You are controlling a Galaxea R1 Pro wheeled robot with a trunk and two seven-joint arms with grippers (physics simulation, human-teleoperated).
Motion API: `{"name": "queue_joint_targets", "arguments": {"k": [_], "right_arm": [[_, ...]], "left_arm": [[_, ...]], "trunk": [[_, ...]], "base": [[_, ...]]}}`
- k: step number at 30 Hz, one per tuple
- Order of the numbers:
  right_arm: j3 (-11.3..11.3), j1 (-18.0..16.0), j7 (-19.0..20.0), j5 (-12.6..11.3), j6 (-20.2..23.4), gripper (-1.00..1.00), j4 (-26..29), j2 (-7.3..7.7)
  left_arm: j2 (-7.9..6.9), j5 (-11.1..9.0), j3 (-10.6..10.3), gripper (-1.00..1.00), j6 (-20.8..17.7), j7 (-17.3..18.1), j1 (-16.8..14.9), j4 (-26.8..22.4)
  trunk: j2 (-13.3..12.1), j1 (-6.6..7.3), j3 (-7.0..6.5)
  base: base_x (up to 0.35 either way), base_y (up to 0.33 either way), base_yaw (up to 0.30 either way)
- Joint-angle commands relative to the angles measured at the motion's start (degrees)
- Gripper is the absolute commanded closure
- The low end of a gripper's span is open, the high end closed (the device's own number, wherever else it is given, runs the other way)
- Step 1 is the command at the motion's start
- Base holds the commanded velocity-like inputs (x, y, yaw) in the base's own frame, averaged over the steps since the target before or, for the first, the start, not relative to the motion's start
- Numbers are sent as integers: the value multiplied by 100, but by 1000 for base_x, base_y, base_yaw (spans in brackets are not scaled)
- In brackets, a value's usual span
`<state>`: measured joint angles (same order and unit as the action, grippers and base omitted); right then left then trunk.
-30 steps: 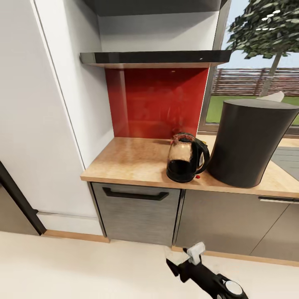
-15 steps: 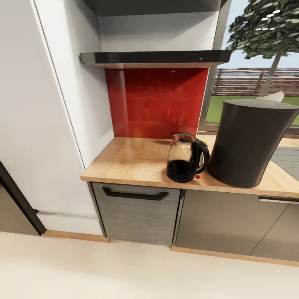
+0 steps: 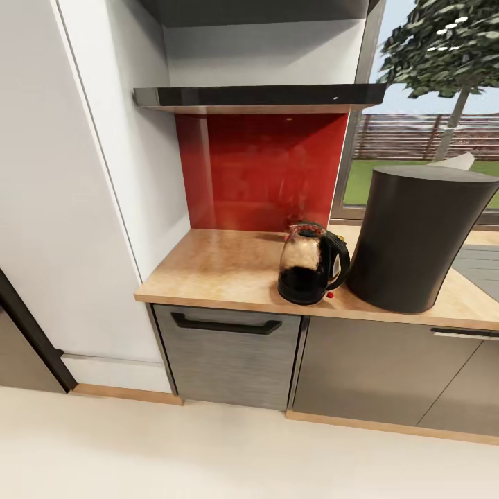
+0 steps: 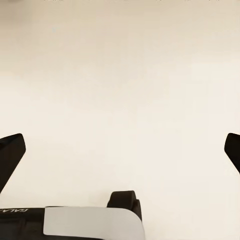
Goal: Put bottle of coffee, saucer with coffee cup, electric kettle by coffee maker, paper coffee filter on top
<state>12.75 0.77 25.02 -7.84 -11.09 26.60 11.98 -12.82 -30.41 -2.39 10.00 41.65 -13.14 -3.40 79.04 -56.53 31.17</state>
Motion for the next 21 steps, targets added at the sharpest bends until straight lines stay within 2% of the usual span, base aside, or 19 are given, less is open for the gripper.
{"name": "queue_joint_targets", "arguments": {"k": [1,4,9,21], "right_arm": [[20,2,46,-51,12,-100,12,-2],[24,2,46,-54,11,-100,22,-2],[29,2,47,-84,15,-100,29,-3],[43,2,47,-86,16,-100,29,-3]], "left_arm": [[-1,-8,-24,-100,43,10,-6,17],[-1,-8,-24,-100,44,10,-5,23],[-1,-8,-24,-100,46,10,-6,24],[-1,-8,-32,-100,46,10,-5,24]], "trunk": [[3,0,4],[3,0,4],[3,0,4],[3,0,4]], "base": [[0,0,0],[0,0,0],[48,-66,-203],[90,-261,-104]]}}
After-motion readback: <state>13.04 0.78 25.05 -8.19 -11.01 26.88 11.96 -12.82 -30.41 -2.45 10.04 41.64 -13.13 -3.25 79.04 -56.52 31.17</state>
